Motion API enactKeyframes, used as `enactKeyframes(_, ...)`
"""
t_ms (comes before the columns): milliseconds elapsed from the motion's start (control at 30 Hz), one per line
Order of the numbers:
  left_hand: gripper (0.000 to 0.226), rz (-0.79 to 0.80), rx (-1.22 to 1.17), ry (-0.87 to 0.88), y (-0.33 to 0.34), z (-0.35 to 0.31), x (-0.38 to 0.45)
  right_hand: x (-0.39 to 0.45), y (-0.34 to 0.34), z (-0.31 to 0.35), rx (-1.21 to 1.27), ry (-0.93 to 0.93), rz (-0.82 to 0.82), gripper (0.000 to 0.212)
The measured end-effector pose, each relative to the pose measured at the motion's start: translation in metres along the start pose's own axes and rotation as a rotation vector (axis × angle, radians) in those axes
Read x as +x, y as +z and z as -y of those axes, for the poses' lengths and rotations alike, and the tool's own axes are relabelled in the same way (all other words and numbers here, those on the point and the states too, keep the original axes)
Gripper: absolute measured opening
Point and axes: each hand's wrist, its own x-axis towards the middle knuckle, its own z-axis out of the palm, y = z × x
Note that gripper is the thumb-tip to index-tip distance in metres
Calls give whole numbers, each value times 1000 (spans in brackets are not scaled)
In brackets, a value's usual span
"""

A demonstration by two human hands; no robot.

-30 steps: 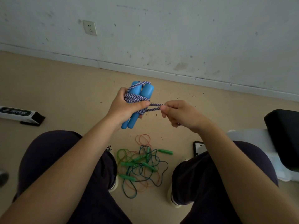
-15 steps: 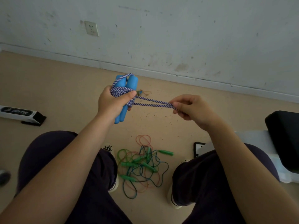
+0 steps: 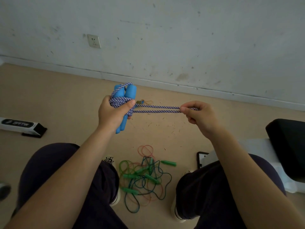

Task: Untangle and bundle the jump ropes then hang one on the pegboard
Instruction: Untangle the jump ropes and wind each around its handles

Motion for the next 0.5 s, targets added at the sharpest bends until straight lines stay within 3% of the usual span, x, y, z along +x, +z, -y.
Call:
enactKeyframes(200,43,44,35,12,2,2,-2,3,0,3,315,13,-49,14)
enactKeyframes(367,44,108,62,-3,7,7,-4,0,7,11,595,59,-11,6)
enactKeyframes(500,46,136,96,-21,13,9,-6,-1,16,16,651,22,61,23)
